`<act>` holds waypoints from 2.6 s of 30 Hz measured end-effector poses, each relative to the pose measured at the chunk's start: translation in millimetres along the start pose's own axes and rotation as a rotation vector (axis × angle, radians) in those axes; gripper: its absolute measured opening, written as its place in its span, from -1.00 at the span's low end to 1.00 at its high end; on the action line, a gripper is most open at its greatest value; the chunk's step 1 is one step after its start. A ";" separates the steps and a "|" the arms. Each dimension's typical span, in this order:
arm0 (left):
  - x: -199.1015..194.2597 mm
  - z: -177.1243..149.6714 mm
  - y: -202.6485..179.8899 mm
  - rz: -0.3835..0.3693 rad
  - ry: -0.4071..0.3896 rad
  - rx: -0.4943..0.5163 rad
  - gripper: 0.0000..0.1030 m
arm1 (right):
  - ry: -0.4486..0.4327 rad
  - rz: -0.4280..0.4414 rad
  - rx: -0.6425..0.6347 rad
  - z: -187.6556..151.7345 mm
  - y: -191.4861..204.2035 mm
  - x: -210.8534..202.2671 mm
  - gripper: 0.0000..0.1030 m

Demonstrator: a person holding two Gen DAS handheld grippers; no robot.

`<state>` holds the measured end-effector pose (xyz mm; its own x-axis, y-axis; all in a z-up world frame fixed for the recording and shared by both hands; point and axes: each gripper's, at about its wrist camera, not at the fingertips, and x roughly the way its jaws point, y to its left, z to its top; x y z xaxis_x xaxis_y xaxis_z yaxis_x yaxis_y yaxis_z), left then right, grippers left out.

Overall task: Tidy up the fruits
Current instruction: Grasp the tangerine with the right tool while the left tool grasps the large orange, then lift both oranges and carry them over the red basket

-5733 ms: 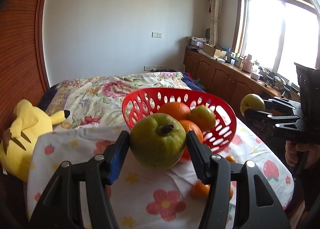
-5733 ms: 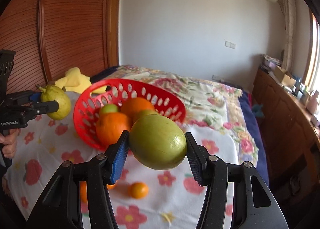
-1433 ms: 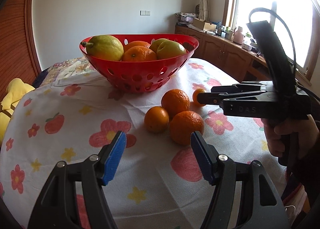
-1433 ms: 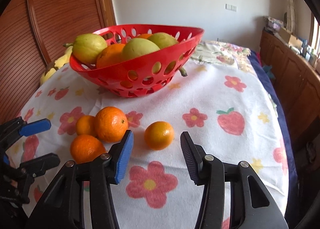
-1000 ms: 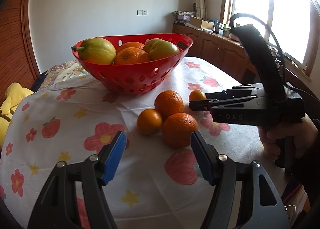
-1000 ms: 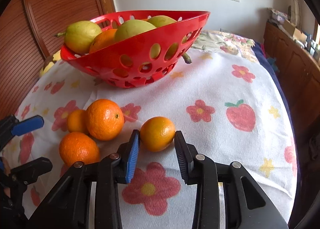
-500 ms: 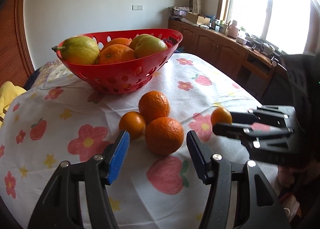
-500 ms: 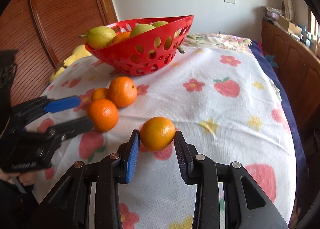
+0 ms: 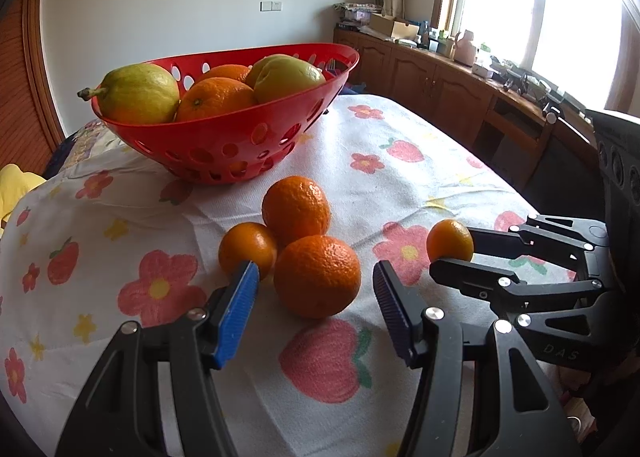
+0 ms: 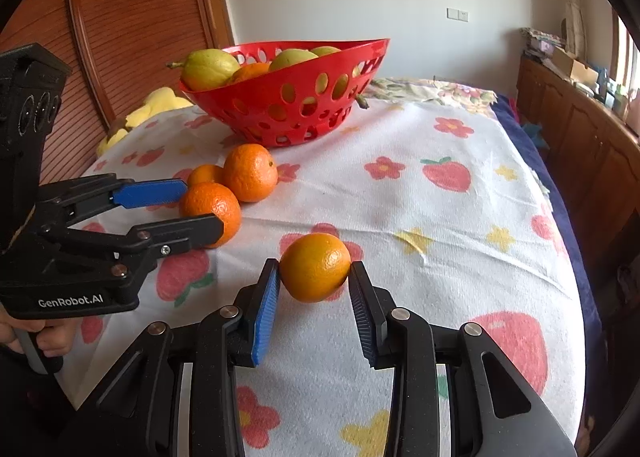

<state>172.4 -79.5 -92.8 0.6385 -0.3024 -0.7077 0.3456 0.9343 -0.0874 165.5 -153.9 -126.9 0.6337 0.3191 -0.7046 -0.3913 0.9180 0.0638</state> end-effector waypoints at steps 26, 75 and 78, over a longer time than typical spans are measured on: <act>-4.9 -4.9 2.9 -0.012 -0.004 0.016 -0.14 | 0.022 0.007 0.004 -1.7 -2.0 5.9 -0.32; -49.4 132.6 71.4 0.069 -0.211 0.100 -0.13 | -0.204 0.022 -0.123 142.0 1.4 -18.6 -0.32; -39.3 143.3 79.3 0.070 -0.208 0.086 -0.13 | -0.198 0.023 -0.146 158.0 1.4 -2.1 -0.33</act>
<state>273.2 -20.6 28.6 0.7876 -0.2784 -0.5497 0.3472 0.9375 0.0226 269.0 -116.2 -13.6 0.7364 0.3923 -0.5512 -0.4899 0.8711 -0.0346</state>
